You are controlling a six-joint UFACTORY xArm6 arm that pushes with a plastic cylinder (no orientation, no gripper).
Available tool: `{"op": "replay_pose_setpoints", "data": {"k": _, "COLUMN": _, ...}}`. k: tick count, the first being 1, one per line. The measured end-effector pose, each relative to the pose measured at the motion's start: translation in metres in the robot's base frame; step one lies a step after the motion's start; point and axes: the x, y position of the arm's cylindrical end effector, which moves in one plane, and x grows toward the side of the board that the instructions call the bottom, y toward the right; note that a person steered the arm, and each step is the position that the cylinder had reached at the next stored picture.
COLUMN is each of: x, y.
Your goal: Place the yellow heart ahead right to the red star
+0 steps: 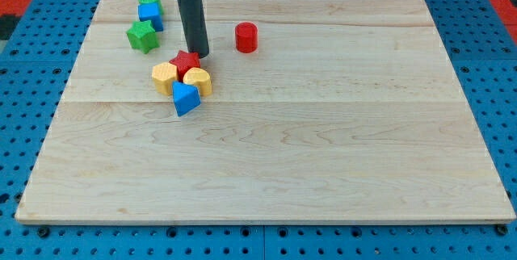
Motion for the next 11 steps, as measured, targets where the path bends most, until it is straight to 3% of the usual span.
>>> {"op": "replay_pose_setpoints", "data": {"k": 1, "x": 0.003, "y": 0.064}}
{"op": "replay_pose_setpoints", "data": {"k": 2, "x": 0.046, "y": 0.09}}
{"op": "replay_pose_setpoints", "data": {"k": 3, "x": 0.101, "y": 0.087}}
{"op": "replay_pose_setpoints", "data": {"k": 4, "x": 0.106, "y": 0.027}}
{"op": "replay_pose_setpoints", "data": {"k": 5, "x": 0.078, "y": -0.016}}
{"op": "replay_pose_setpoints", "data": {"k": 6, "x": 0.059, "y": -0.023}}
{"op": "replay_pose_setpoints", "data": {"k": 8, "x": 0.039, "y": -0.013}}
{"op": "replay_pose_setpoints", "data": {"k": 11, "x": -0.038, "y": 0.016}}
